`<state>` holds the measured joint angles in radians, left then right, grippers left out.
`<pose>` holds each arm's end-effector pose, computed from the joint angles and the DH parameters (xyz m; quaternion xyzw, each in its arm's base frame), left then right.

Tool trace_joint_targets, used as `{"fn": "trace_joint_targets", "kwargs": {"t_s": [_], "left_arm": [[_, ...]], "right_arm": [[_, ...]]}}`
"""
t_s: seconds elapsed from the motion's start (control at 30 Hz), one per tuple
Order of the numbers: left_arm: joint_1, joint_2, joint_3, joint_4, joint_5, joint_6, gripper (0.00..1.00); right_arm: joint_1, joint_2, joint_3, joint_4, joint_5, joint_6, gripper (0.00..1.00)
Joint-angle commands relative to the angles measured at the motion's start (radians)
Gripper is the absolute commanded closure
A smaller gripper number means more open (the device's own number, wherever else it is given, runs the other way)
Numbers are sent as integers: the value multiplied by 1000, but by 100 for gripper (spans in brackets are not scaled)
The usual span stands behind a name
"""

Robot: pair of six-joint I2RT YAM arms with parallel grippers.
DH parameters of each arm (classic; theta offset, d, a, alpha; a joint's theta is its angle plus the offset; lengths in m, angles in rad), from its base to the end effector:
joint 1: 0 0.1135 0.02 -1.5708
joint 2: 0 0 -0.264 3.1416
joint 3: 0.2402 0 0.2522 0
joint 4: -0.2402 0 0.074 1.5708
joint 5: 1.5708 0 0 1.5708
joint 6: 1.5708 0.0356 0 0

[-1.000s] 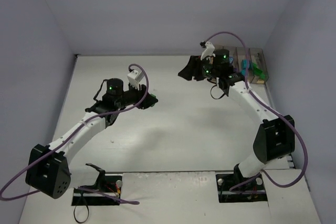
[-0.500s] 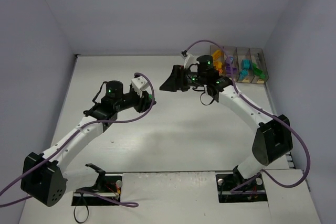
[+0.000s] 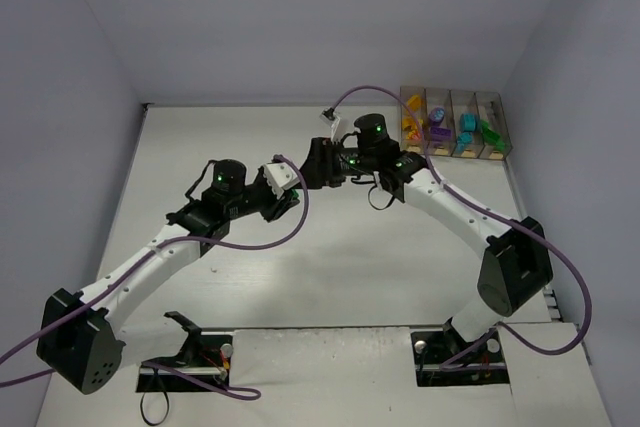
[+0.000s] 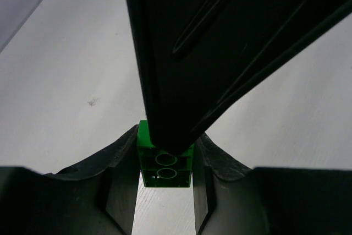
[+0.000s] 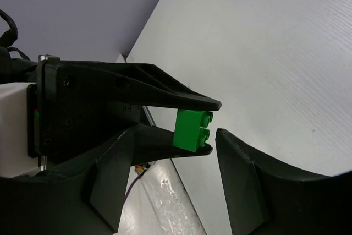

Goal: Sort the legos into containers by color

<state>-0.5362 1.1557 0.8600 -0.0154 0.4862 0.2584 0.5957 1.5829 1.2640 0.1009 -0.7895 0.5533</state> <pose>0.2200 -0.1501 0.3088 0.4342 0.6684 -0.2718 0.5393 0.2932 0.2293 0.3362 -0.2559 0.7146 0.5658 0.3221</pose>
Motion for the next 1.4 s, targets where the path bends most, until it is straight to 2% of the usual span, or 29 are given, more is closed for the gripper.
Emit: {"fn": "trace_joint_targets", "kwargs": {"t_s": [0.0, 0.37, 0.43, 0.47, 0.57, 0.6, 0.63, 0.67, 0.77, 0.8, 0.9, 0.93, 1.03, 1.13, 1.17, 1.23, 1.27, 1.3, 1.37], "left_arm": [[-15, -39, 73, 49, -14, 36, 90], [-31, -44, 73, 52, -12, 38, 91], [-33, -40, 76, 54, -9, 35, 90], [-33, -39, 76, 52, -8, 35, 90], [-34, -34, 74, 51, -8, 38, 88], [-34, -31, 73, 52, -9, 35, 87], [-34, -30, 73, 52, -14, 35, 84], [-34, -28, 70, 52, -18, 35, 82], [-34, -25, 62, 55, -50, 18, 59], [-34, -25, 60, 61, -61, 1, 48], [-33, -33, 53, 68, -121, -39, 32], [-33, -36, 51, 65, -155, -63, 26], [-31, -62, 36, 61, -204, -120, 24], [-30, -109, -2, 72, -253, -208, 24], [-30, -137, -13, 72, -267, -229, 24], [-30, -165, -48, 63, -287, -310, 24], [-30, -192, -61, 58, -307, -333, 24], [-30, -204, -71, 42, -316, -367, 24], [-28, -243, -104, 17, -351, -387, 24]], "right_arm": [[15, 5, 31, 43, 4, 5, 43], [56, 52, 35, 17, 44, -10, 45], [58, 55, 32, 17, 52, -12, 53], [58, 55, 32, 16, 53, -15, 63], [58, 51, 40, 8, 67, -27, 83], [58, 46, 44, 5, 84, -41, 98], [58, 46, 51, -3, 90, -50, 100], [58, 46, 54, -19, 96, -61, 100], [49, 45, 69, -53, 140, -104, 100], [36, 45, 71, -61, 157, -116, 100], [-8, 43, 74, -82, 225, -173, 100], [-61, 45, 75, -86, 245, -196, 100], [-163, 52, 89, -90, 338, -236, 100], [-289, 63, 124, -90, 514, -312, 100], [-348, 69, 136, -87, 614, -360, 100], [-404, 95, 181, -63, 717, -423, 100], [-446, 106, 195, -44, 774, -510, 100], [-470, 132, 215, -23, 880, -544, 100], [-549, 169, 241, 29, 939, -639, 100]]}}
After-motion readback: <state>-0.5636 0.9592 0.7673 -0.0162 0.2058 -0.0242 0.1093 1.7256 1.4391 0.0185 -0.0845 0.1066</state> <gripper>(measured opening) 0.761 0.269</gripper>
